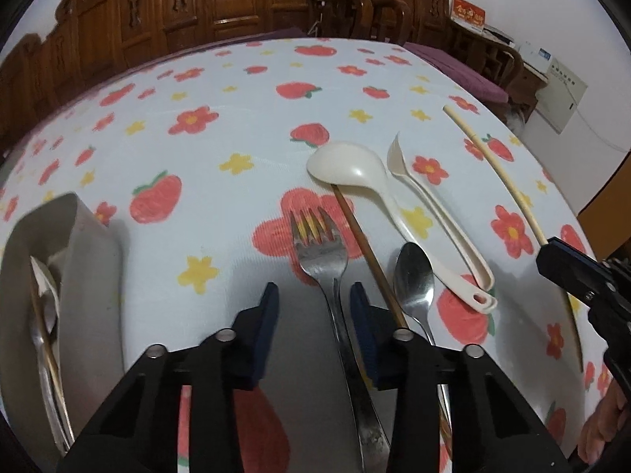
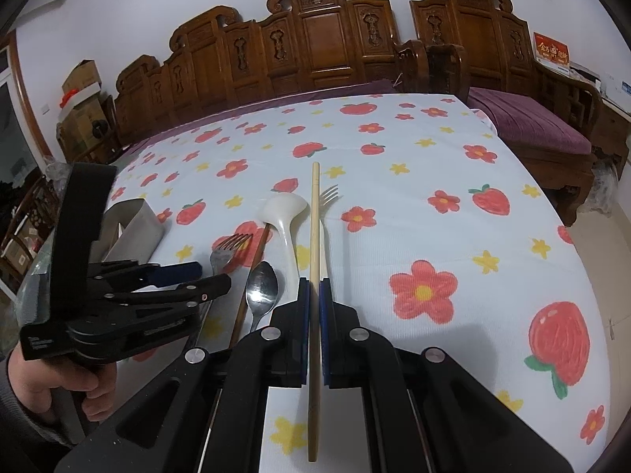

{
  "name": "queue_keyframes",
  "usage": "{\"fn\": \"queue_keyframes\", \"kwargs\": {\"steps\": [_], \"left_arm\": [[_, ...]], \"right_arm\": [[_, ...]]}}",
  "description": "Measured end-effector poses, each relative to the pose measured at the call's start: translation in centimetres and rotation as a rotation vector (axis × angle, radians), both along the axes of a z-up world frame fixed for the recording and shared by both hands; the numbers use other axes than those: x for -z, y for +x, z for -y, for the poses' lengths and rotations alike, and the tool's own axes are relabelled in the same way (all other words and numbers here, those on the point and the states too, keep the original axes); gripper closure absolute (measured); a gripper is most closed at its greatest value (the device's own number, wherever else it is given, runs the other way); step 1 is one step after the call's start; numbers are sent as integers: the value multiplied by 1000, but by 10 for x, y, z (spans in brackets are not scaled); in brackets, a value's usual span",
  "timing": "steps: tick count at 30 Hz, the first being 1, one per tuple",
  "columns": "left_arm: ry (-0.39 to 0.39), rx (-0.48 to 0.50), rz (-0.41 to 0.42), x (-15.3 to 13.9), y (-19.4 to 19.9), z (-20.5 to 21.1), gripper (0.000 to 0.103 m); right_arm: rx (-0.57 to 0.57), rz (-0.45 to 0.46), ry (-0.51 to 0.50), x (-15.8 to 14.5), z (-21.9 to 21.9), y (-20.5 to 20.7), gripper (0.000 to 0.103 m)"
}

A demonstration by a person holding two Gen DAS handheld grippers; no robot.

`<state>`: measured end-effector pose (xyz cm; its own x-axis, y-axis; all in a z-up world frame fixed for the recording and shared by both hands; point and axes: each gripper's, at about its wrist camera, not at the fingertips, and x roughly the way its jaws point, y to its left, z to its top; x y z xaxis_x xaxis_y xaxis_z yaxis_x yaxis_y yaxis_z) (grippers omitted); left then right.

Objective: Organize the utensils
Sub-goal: 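Grasp the metal fork by its handle with the left tool while the right tool holds the chopstick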

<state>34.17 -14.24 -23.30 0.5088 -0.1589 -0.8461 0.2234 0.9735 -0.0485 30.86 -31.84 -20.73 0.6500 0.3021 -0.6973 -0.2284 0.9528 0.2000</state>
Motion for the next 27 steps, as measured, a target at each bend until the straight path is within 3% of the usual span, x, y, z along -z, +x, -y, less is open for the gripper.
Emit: {"fn": "queue_keyframes", "kwargs": {"steps": [3, 9, 14, 19, 22, 27], "left_arm": [[13, 3, -1, 0, 0, 3, 73], [59, 28, 22, 0, -4, 12, 85], [106, 25, 35, 0, -9, 18, 85], [103, 42, 19, -2, -14, 20, 96], [136, 64, 34, -5, -24, 22, 97], [114, 67, 50, -17, -40, 11, 97]], "right_arm": [[-4, -1, -3, 1, -1, 0, 97], [-10, 1, -9, 0, -4, -2, 97], [-8, -7, -24, 3, -6, -3, 97], [-16, -11, -42, 5, -10, -5, 97], [-27, -4, -52, 4, -15, -10, 97], [-29, -1, -29, 0, -18, -16, 97]]}}
